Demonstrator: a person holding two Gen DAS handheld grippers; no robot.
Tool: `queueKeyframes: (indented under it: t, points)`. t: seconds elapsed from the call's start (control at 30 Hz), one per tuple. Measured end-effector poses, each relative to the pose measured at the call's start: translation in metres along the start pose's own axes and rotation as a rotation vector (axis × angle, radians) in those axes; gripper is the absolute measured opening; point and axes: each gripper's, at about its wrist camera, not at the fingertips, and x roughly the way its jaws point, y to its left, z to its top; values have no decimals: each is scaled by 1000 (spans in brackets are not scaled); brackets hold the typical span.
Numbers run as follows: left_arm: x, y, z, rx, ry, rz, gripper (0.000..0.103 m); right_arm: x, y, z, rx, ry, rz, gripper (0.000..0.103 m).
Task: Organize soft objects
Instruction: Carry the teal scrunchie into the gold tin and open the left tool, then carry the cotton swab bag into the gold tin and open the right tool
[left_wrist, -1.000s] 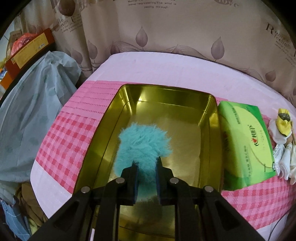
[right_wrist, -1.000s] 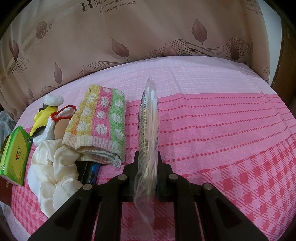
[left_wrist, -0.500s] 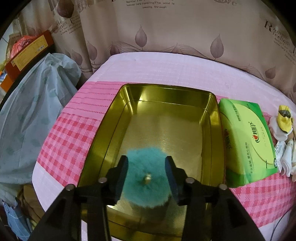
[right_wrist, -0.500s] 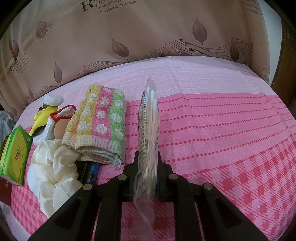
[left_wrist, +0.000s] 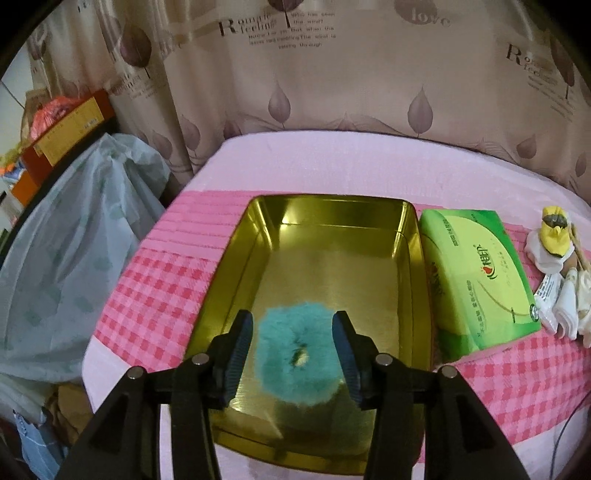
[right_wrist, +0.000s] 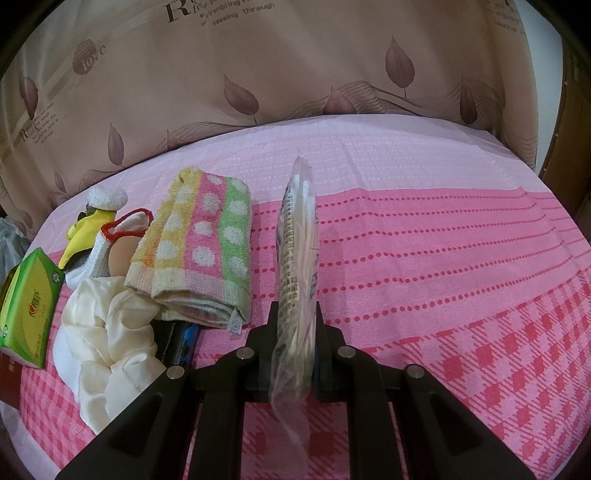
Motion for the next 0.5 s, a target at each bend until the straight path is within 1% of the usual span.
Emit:
queueKeyframes:
  t: [0.1, 0.2, 0.3, 0.4, 0.5]
  points:
    - [-6, 4, -4, 11, -37, 32, 46, -4, 0, -1, 0, -19, -5, 12]
    - [-9, 10, -10, 11, -60, 47, 46, -11, -2, -2, -9, -49, -16, 12]
    - [-8, 21, -16, -13, -62, 34, 46, -19, -4, -4, -19, -80, -30, 12]
    - [-7, 30, -18, -50, -53, 16, 46, -25, -5, -8, -14, -65, -43, 12]
    - [-11, 38, -18, -81, -74, -6, 46, -34, -8, -15, 2, -57, -58, 12]
